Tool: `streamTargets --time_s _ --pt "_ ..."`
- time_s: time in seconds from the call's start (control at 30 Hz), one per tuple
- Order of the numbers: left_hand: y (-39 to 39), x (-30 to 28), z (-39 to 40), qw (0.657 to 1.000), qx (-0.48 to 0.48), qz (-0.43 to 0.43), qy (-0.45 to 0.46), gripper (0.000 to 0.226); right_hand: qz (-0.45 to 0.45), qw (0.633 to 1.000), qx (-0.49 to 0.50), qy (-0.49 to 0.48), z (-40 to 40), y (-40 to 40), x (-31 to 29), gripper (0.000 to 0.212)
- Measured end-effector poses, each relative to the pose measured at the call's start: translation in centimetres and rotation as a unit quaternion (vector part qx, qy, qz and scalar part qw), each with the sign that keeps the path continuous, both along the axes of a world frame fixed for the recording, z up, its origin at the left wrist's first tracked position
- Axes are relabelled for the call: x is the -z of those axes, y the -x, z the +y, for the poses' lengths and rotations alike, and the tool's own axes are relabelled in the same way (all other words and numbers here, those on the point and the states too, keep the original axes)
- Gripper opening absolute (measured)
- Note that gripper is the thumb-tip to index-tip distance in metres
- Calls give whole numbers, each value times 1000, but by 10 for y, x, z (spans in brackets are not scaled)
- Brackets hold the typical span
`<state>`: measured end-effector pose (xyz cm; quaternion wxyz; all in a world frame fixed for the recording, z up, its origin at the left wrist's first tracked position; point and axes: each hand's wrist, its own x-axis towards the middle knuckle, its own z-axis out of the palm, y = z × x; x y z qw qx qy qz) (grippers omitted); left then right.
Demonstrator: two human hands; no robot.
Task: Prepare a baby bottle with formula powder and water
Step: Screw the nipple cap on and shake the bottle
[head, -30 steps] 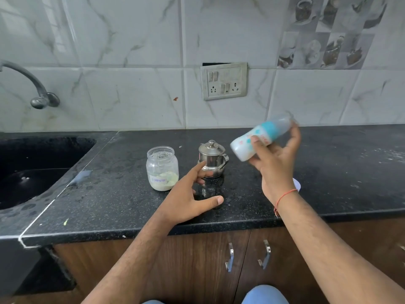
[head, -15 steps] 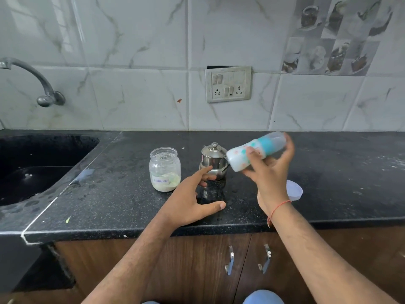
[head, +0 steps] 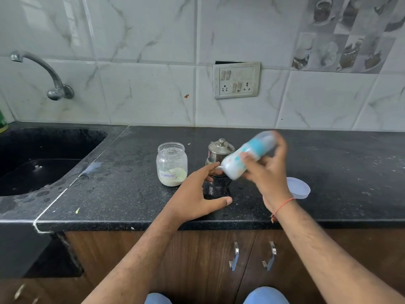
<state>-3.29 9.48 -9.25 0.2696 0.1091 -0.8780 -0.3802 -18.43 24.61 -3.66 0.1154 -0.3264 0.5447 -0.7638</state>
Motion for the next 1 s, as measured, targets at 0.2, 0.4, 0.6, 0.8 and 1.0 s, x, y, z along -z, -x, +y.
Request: streamTargets --time_s 0.2,0.4,0.6,0.8,1.0 --pt "1 1 -2 1000 -4 -4 -3 104 -45 998 27 32 1 1 1 73" --pt "0 0 -1 1000 2 -3 0 100 -19 1000 18 2 0 -2 2 75" --pt "1 0 -1 1000 7 2 -2 97 35 998 -13 -45 -1 -6 3 76" --pt "1 2 -2 1000 7 9 -4 98 92 991 -37 -86 0 -7 0 77" --pt "2 3 -2 1000 4 0 -9 102 105 991 -25 -80 4 -5 0 80"
